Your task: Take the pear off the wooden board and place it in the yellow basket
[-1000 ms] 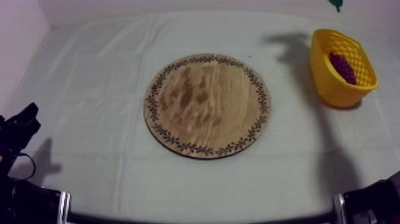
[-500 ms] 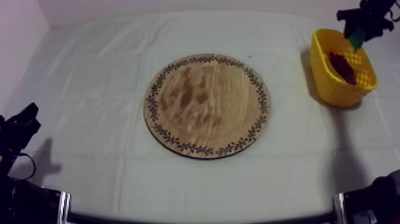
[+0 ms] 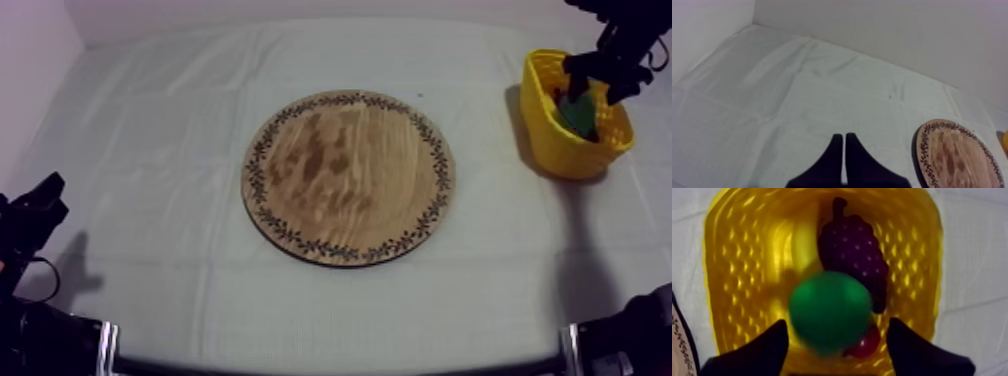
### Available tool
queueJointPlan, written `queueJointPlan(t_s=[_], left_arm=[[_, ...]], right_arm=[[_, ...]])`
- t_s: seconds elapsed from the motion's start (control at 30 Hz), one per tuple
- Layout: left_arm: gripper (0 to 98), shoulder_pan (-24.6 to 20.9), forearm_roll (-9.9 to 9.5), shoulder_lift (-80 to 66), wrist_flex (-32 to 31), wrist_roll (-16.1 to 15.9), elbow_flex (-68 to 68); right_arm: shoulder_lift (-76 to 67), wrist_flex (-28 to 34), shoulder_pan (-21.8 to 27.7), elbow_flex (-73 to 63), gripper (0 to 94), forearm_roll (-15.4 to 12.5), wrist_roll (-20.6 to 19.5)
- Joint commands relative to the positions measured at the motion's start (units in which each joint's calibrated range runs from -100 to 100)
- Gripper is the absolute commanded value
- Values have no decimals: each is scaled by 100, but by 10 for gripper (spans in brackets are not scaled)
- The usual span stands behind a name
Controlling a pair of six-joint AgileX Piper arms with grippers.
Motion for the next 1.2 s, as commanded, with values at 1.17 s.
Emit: queueJointPlan(t_s=[1.17], left_arm=[[1, 0, -1, 0, -1, 1, 0]], right_arm=[[-7392, -4550, -695, 5620, 347, -1172, 1614]])
